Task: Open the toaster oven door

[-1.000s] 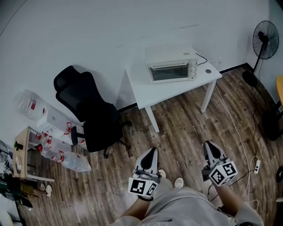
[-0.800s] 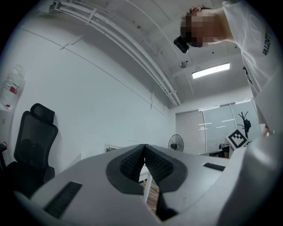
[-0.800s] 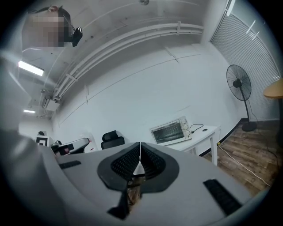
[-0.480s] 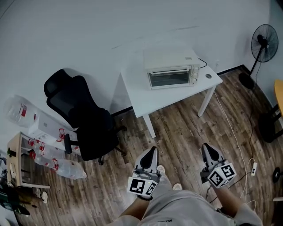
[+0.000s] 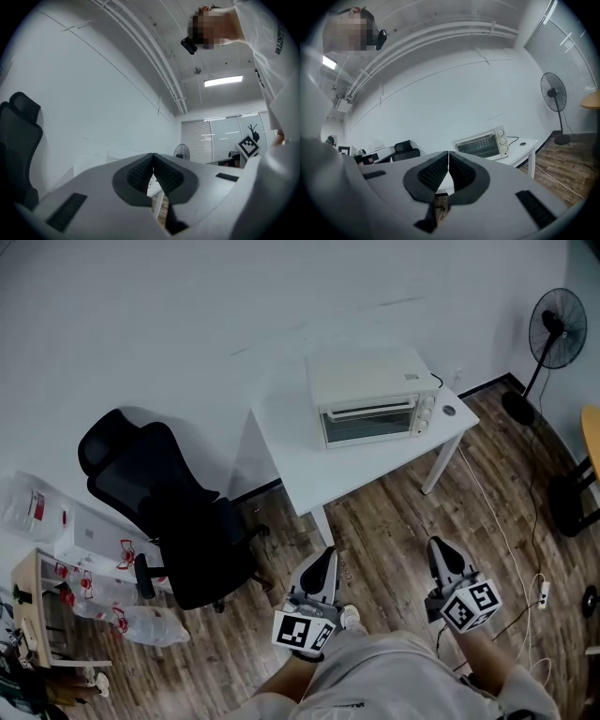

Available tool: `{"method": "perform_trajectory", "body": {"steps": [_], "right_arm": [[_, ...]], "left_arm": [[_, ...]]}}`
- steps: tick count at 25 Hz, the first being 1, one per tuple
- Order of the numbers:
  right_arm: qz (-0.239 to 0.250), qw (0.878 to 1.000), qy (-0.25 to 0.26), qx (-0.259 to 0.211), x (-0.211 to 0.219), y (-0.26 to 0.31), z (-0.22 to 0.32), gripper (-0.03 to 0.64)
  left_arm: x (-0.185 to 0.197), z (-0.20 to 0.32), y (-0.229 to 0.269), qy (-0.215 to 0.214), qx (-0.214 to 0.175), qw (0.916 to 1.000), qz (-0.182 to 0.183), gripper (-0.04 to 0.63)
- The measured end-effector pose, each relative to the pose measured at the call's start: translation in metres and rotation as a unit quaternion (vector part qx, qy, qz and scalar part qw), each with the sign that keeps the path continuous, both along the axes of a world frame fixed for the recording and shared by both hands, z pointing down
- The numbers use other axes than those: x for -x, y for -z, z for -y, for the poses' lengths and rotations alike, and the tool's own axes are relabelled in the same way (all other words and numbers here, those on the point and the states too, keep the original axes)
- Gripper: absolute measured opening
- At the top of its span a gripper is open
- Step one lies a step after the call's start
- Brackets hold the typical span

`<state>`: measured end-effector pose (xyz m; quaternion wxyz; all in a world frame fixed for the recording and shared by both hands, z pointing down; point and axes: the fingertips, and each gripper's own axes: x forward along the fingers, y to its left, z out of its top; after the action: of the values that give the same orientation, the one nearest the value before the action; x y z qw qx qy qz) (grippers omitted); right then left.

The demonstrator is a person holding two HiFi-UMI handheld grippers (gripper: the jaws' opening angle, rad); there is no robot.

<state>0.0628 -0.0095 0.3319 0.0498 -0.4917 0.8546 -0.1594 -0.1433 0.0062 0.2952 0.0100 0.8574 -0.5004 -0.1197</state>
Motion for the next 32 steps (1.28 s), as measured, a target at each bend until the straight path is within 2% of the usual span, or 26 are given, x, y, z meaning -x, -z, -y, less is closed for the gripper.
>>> {"method": "perform_trajectory", "body": {"steps": [5,8,11,16,21,32], "right_arm": [[0.0,1.0,-0.002,0.004,0.023,-0.004,0.025,0.017],[0.01,1.0,0.011,0.024,0.034,-0.009,0.037,0.017],[0.022,0.999,0.021,0.023,0.038,-0.009,0.053,0.018],[0.027,0.999,0.025,0.027,0.039,-0.014,0.088,0.018],[0.032,0.998,0.036,0.029,0.035,-0.018,0.129,0.018],[0.083,0.991,0.084,0.057,0.025,-0.033,0.235,0.018]], "left_arm": [[0.014,0.032,-0.003,-0.019,-0.001,0.9998,-0.006,0.009],[0.019,0.048,-0.006,-0.022,0.006,0.9997,-0.012,0.009],[0.017,0.063,-0.009,-0.026,0.01,0.9995,-0.016,0.009],[0.006,0.093,-0.019,-0.029,0.025,0.9992,-0.014,0.009],[-0.013,0.137,-0.014,-0.027,0.024,0.9993,0.003,0.009],[-0.049,0.233,-0.011,-0.005,0.031,0.9992,0.024,0.009]]}}
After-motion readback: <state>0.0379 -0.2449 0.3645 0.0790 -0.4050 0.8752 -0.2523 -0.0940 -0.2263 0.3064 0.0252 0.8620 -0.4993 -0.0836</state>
